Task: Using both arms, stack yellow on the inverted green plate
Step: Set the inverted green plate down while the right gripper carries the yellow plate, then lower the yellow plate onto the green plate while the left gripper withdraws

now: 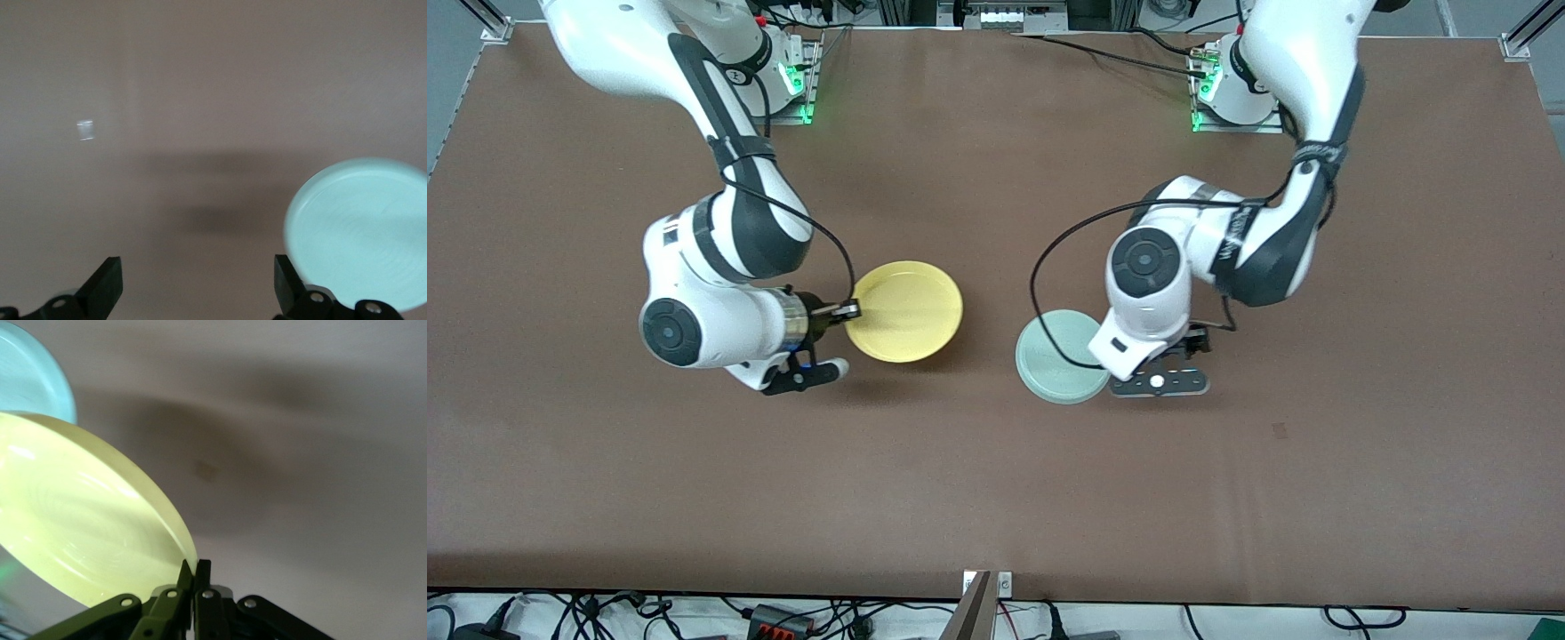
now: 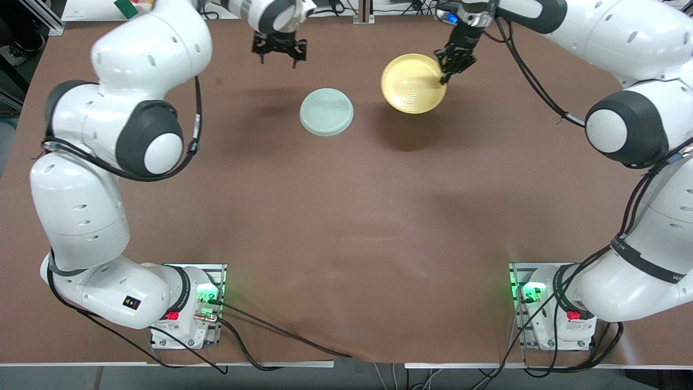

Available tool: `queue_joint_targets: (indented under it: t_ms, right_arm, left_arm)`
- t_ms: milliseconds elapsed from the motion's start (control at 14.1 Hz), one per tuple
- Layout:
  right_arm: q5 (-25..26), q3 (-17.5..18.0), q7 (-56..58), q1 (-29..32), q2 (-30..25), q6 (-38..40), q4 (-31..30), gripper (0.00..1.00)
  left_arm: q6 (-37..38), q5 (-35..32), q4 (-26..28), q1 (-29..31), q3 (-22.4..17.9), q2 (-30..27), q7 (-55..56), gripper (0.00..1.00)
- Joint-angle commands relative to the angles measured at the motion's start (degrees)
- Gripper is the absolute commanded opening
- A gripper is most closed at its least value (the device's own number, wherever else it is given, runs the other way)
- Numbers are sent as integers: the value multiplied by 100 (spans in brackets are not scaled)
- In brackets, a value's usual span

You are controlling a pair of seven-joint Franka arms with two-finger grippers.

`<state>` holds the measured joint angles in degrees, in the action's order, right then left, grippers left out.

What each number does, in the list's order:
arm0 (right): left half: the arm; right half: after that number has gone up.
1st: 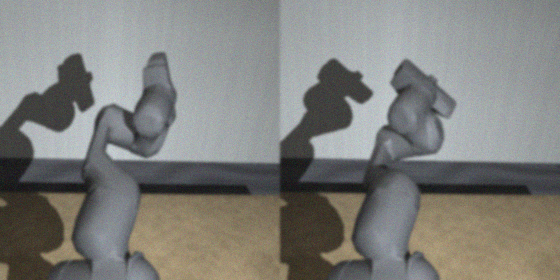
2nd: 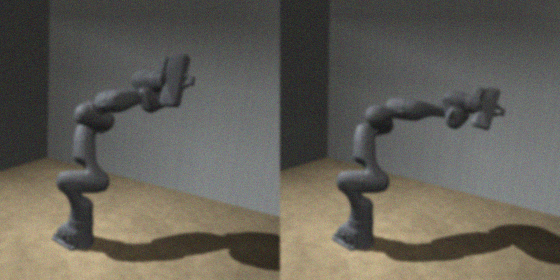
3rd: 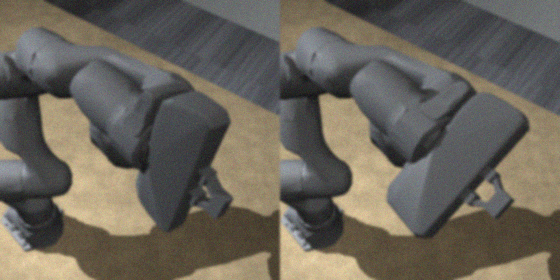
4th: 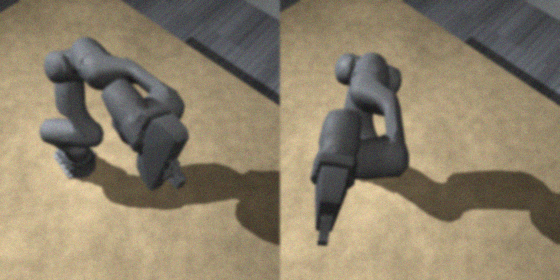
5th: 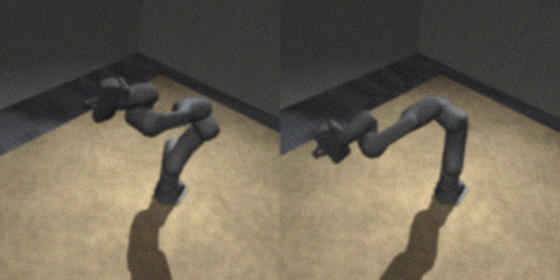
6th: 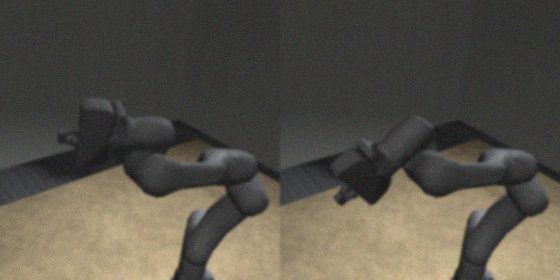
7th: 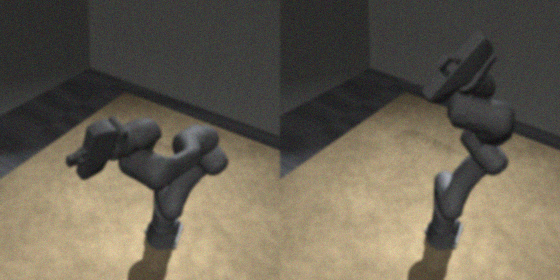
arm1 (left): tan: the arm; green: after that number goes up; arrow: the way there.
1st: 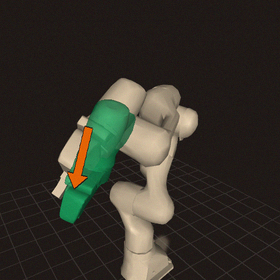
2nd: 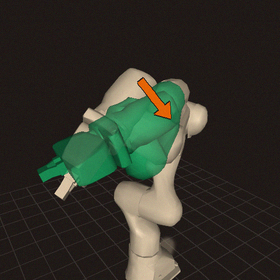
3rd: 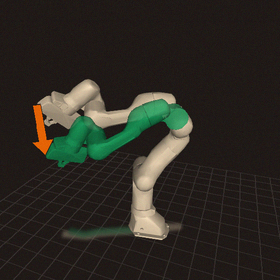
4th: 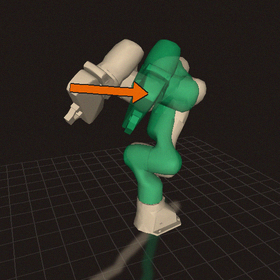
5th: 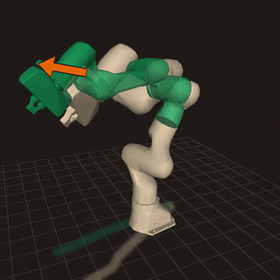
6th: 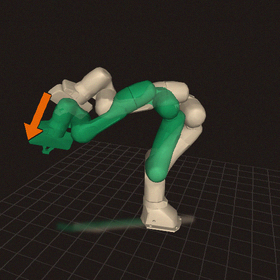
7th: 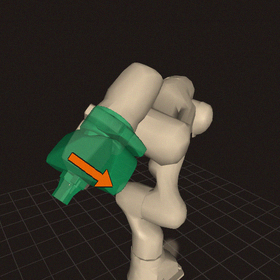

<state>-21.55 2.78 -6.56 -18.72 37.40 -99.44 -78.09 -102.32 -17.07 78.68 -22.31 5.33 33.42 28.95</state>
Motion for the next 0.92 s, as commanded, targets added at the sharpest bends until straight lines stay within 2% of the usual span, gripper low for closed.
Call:
queue_joint_targets:
  t_ms: [0, 71, 285, 427, 711, 854]
  right_arm:
    - [-410, -49, -931, -491, 618, -205, 706, 0]
    - [-429, -49, -1231, -675, 733, -407, 769, 0]
    - [-691, -49, -2154, -1194, 1163, -1101, 970, 0]
    - [-745, -49, -2498, -1440, 1479, -1383, 1234, 0]
    - [-763, -41, -3018, -1758, 1867, -2026, 1297, 0]
    - [-1243, -23, -3053, -1741, 1964, -2148, 1305, 0]
  left_arm:
    - [431, 143, 691, 252, 127, -974, -985, 100]
    - [432, 178, 937, 445, 188, -1326, -1318, 100]
    - [354, 1264, 1788, 1235, 285, -2442, -1997, 100]
    - [82, 1355, 2151, 1500, 285, -2971, -2365, 100]
    - [343, 1417, 2056, 2089, 293, -3368, -2876, 100]
    - [485, 1496, 1819, 2125, 232, -3351, -3175, 100]
